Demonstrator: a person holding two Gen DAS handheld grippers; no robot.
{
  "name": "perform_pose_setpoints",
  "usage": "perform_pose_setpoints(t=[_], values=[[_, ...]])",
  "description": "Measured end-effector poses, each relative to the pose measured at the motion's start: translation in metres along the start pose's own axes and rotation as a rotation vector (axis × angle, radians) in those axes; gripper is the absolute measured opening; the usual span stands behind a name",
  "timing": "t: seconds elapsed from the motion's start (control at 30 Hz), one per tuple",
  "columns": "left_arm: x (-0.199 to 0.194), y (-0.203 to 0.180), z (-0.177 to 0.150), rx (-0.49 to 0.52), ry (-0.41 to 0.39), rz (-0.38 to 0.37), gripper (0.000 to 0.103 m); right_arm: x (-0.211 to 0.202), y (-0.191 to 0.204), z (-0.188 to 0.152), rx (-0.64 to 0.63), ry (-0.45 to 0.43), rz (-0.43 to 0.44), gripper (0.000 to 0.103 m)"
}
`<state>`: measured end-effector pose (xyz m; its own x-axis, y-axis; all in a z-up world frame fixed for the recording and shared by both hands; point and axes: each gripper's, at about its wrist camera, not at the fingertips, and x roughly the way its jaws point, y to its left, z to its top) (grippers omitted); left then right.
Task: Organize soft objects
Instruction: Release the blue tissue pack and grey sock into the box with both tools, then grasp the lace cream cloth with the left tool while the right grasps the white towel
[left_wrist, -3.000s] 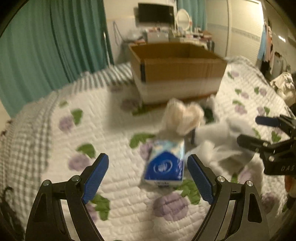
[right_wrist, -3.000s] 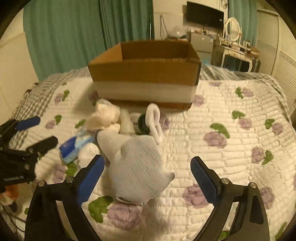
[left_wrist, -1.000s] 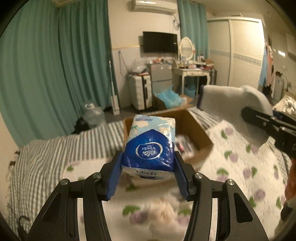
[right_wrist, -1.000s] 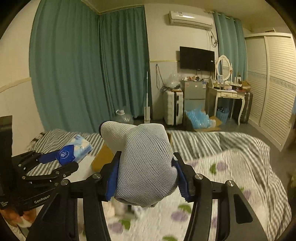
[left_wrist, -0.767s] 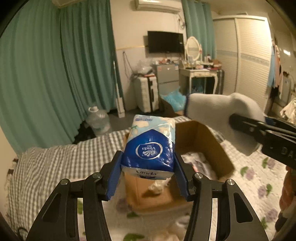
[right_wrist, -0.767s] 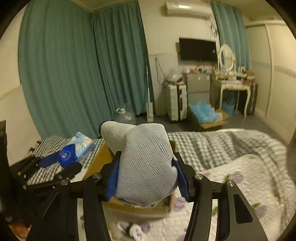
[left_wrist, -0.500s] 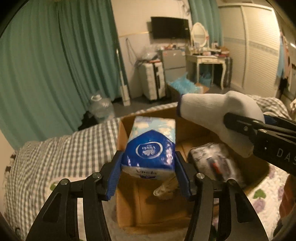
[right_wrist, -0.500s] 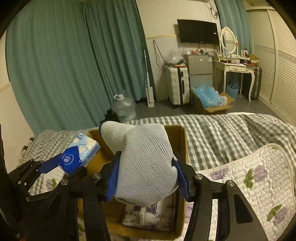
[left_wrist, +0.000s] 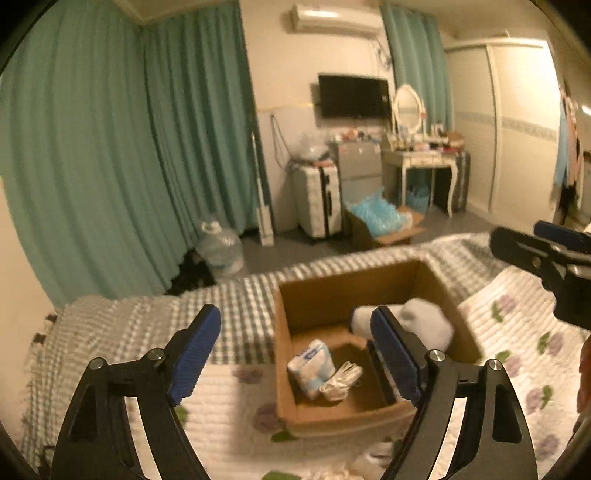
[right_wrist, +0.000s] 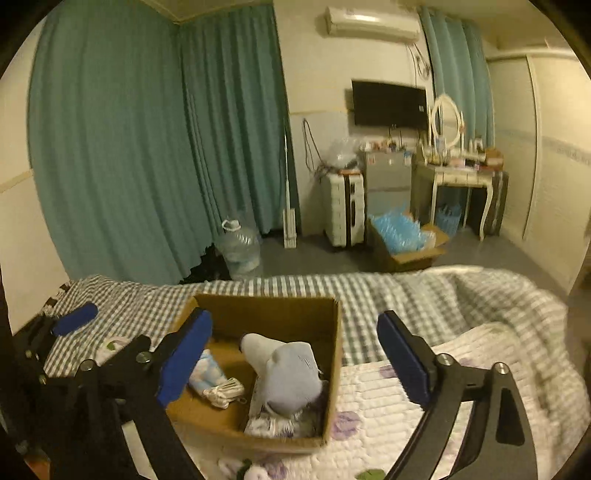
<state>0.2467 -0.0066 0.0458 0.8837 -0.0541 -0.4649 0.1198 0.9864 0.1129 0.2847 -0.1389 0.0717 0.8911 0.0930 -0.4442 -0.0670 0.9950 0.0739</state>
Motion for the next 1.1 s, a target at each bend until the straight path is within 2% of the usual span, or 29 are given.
perform_pose_setpoints(t=[0.03,0.1,0.3,0.43,0.5,0.57,0.7,0.83,1.1], values=[[-0.014,0.002,0.005,-0.002,-0.016,0.004,0.085,-0.019,0.005,0.005,-0.018,-0.014,-0.010,0.094],[-0.047,0.006,0.012,-0.007,-0.047,0.006,0.092,-0.051,0.013,0.011,-0.042,-0.039,-0.015,0.097],[-0.131,0.016,0.019,-0.018,-0.131,0.010,0.093,-0.145,0.030,0.020,-0.078,-0.103,-0.004,0.101],[-0.154,0.016,0.012,-0.012,-0.105,-0.020,0.093,-0.186,0.041,0.010,-0.115,-0.107,-0.002,0.102],[-0.160,0.016,0.002,-0.008,-0.095,-0.043,0.093,-0.197,0.042,0.001,-0.125,-0.099,0.015,0.102],[-0.160,0.015,-0.009,-0.001,-0.076,-0.035,0.093,-0.203,0.042,-0.007,-0.125,-0.090,0.036,0.102],[-0.147,0.014,-0.036,-0.016,-0.009,-0.028,0.093,-0.202,0.044,-0.031,-0.149,-0.061,0.037,0.102],[-0.125,0.016,-0.078,-0.035,0.067,-0.011,0.093,-0.178,0.046,-0.067,-0.155,0.004,0.073,0.102],[-0.063,0.027,-0.161,0.014,0.231,0.015,0.093,-0.078,0.067,-0.171,-0.119,0.247,0.158,0.101]])
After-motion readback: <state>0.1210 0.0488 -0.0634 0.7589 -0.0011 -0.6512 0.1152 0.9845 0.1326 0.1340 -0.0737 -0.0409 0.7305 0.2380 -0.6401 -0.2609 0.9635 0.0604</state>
